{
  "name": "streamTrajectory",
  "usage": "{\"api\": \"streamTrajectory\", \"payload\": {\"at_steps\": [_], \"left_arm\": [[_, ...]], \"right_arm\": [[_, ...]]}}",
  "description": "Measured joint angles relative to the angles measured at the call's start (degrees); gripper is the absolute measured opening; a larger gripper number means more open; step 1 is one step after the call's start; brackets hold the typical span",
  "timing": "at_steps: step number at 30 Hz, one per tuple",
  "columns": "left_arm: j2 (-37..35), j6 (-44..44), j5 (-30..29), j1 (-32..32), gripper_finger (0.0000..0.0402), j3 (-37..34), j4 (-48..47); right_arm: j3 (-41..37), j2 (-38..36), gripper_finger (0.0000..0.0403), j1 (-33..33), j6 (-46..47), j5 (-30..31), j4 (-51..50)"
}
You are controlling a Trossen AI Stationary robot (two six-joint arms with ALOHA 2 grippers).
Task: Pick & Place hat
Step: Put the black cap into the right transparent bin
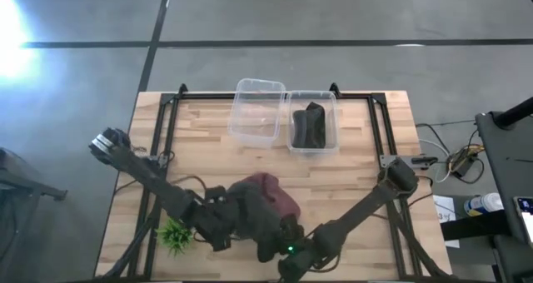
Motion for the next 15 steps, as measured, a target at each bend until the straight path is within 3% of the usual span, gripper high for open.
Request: {"api": "streamTrajectory", "payload": {"at_steps": [4, 7, 11, 15], "left_arm": [[-7.1, -4.4, -6.7, -0.6, 0.0188, 4.1, -2.2], [-12.9, -5.2, -17.5, -3.0, 0.0188, 6.7, -2.3], [-18.8, -1.7, -32.9, -7.1, 0.0188, 8.0, -2.2], [-22.5, -0.9, -38.1, -7.5, 0.0188, 6.5, -2.1]], "right_arm": [[0.3, -7.5, 0.0015, 0.5, -7.5, 5.0, -2.6], [0.8, -13.8, 0.0014, 0.9, -13.9, 11.5, -8.4], [1.7, -21.0, 0.0014, -0.7, -19.8, 19.3, -21.6], [1.7, -27.2, 0.0014, -5.6, -20.7, 19.1, -37.6]]}}
